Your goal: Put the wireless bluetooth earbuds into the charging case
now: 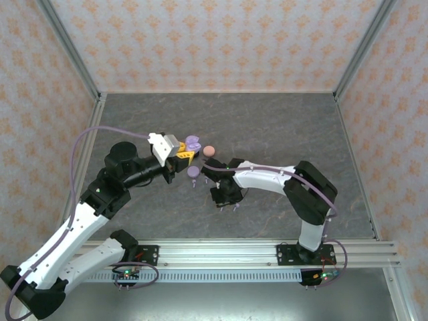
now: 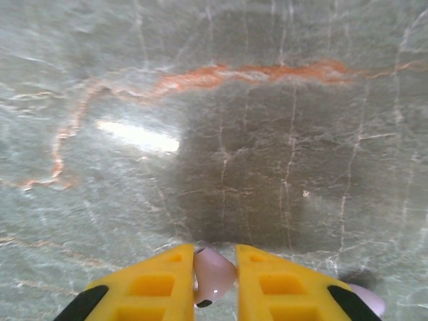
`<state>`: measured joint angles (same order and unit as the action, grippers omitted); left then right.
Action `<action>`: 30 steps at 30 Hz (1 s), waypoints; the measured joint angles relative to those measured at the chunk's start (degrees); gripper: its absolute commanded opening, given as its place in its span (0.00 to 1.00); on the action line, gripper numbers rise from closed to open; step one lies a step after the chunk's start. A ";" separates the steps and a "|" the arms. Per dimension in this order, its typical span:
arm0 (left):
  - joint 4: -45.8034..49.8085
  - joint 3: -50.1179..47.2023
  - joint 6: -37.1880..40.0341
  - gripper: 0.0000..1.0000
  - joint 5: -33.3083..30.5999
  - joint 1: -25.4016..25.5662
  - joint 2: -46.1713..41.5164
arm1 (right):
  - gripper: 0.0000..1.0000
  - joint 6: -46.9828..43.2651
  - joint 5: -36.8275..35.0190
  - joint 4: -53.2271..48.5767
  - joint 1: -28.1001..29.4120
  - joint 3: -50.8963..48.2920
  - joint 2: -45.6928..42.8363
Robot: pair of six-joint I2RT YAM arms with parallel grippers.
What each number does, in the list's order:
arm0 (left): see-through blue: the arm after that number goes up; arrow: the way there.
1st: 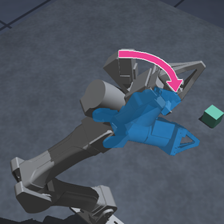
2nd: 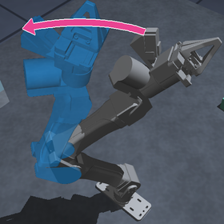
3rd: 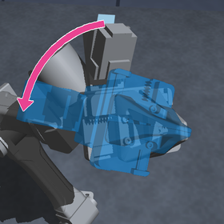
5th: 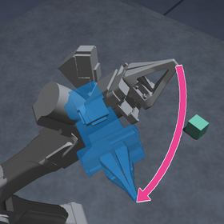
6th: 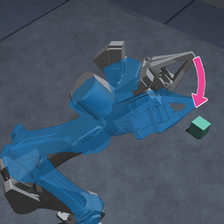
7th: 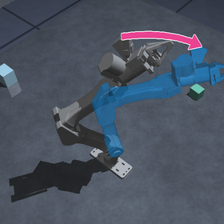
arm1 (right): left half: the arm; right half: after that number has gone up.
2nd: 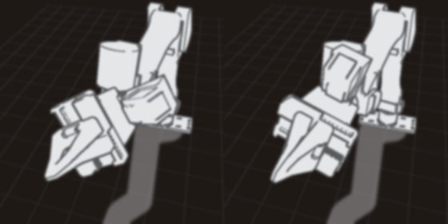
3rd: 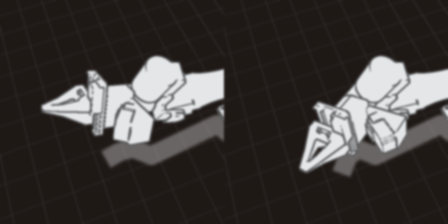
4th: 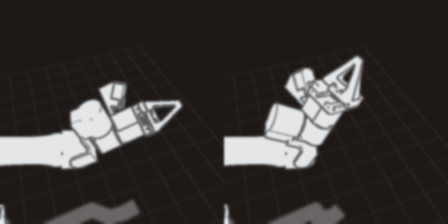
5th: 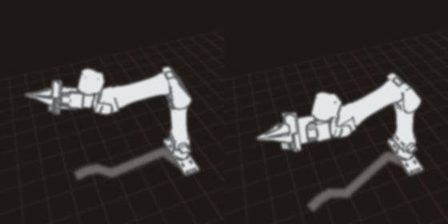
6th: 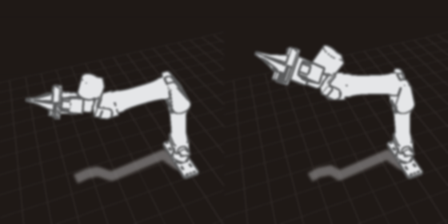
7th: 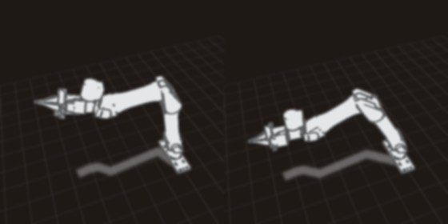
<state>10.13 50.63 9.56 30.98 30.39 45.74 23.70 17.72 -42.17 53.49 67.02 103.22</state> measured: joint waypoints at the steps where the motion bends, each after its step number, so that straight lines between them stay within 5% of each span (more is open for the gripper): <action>1: 0.04 0.00 0.00 0.00 0.00 0.00 -0.15 | 0.18 -0.57 -0.42 0.02 0.00 0.00 -1.03; 20: -2.25 -2.05 -1.95 0.00 2.56 0.00 1.38 | 0.19 -20.70 -8.79 4.39 -2.82 9.22 -33.38; 30: -4.37 -2.05 -3.54 0.00 8.48 0.00 4.59 | 0.19 -31.01 -3.54 10.58 -2.82 13.00 -36.33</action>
<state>5.76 48.58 6.02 39.46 30.39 50.33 -7.31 14.17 -31.59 50.68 80.03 66.89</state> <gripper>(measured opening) 0.171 0.190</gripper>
